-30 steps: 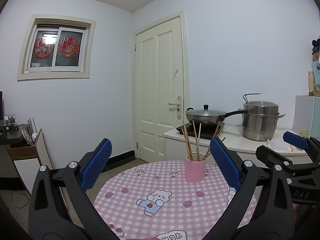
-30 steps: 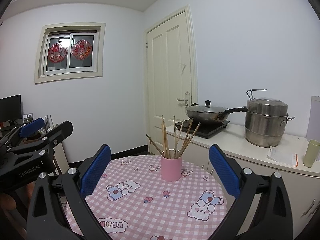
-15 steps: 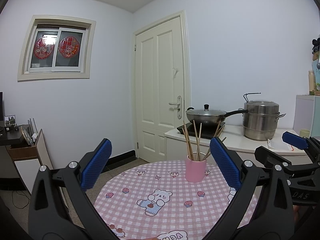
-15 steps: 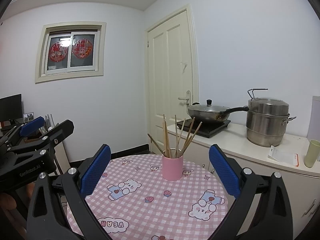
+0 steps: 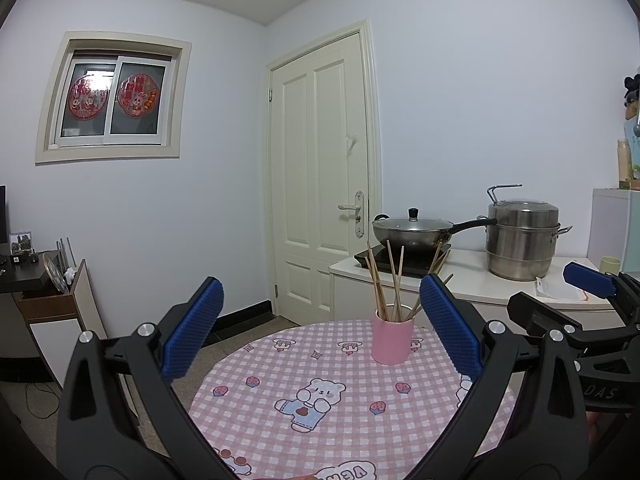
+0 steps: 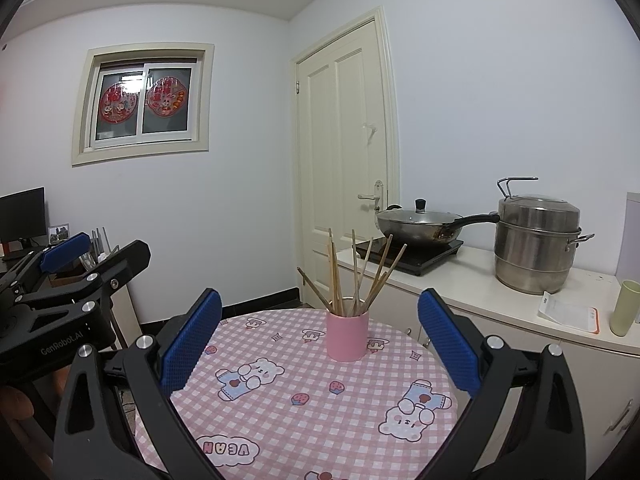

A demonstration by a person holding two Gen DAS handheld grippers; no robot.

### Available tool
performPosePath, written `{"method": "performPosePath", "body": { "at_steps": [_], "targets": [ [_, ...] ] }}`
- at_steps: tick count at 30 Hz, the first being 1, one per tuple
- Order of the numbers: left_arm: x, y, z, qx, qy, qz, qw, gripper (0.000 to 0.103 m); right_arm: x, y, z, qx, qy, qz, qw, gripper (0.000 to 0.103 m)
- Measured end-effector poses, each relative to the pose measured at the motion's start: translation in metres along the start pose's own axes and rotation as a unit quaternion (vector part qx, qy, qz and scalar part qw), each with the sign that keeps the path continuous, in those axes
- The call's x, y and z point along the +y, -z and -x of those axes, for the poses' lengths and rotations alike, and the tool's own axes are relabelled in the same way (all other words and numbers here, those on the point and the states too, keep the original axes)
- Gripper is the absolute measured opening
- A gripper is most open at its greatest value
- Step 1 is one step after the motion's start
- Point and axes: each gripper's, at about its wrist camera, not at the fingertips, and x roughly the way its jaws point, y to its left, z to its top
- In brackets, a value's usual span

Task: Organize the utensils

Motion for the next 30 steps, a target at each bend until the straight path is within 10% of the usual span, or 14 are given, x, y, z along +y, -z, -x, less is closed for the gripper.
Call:
{"method": "performPosePath", "body": {
  "at_steps": [30],
  "targets": [
    [0.0003,-0.0006,0.0,0.005,0.0,-0.005,1.0,0.097,0.0015,-0.0014,-0.0031,0.0,-0.003,0.0,1.0,0.095]
  ]
}}
